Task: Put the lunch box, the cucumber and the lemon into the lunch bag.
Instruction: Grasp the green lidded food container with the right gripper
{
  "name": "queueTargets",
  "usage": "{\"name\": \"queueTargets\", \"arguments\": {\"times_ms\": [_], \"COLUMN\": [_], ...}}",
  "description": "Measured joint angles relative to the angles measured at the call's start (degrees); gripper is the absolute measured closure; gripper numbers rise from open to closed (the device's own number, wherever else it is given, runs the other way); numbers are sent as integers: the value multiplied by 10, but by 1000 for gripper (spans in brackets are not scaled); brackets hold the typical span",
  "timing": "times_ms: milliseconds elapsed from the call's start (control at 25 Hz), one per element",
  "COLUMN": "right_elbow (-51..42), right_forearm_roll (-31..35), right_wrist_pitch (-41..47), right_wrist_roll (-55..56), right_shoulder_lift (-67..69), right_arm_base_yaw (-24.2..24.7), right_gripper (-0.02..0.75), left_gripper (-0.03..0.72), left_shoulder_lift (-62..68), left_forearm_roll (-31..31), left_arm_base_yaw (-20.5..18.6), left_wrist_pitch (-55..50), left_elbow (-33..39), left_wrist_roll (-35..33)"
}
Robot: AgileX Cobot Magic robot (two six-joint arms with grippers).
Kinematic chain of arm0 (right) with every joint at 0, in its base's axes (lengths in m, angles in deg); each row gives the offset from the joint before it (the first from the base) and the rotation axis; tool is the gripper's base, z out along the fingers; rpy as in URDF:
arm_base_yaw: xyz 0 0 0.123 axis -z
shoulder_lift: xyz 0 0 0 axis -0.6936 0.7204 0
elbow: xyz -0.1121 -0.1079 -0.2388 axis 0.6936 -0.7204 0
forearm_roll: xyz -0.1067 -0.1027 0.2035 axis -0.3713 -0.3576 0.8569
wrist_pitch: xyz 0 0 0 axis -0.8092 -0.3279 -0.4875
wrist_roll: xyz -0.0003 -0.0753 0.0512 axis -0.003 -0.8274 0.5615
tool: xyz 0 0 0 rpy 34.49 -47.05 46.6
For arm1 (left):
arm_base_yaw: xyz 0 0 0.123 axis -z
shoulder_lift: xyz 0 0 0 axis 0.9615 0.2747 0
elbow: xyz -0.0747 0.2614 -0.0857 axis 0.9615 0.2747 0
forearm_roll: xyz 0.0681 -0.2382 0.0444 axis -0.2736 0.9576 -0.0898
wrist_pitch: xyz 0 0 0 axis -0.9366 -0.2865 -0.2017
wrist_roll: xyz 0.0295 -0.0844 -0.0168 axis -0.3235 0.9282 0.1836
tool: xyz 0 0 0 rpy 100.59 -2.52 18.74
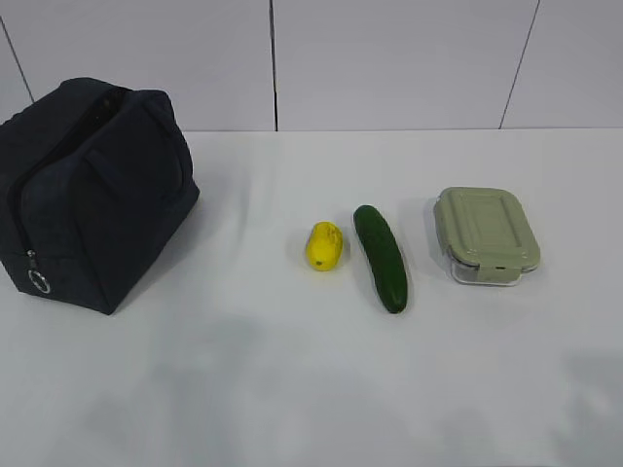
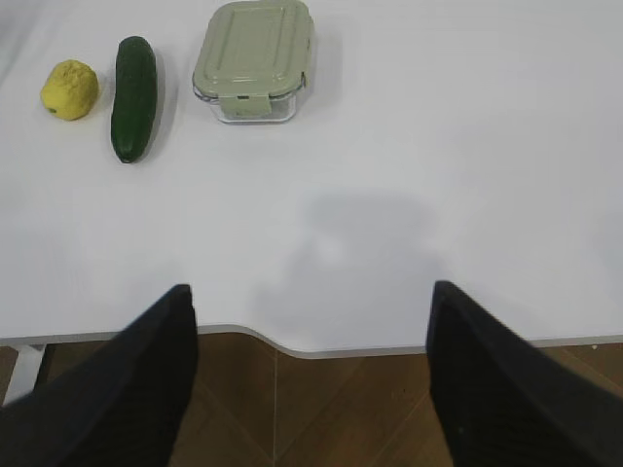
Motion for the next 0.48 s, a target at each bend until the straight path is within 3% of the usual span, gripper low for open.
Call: {"name": "queueTargets", "arguments": {"times_ms": [480], "right_elbow": [0], "right_forearm_roll": [0], "right_wrist_pitch": [0], "right_wrist_roll": [0], "right_shoulder_lift": [0], "right_arm_base_yaw": [0], "right_gripper": [191], "left_gripper": [453], "left_shoulder_lift": [0], "left_forearm_roll": [0], "left_arm_base_yaw": [0], "left_wrist_pitch": [0], "left_elbow": [0], "left_wrist_roll": [0]}}
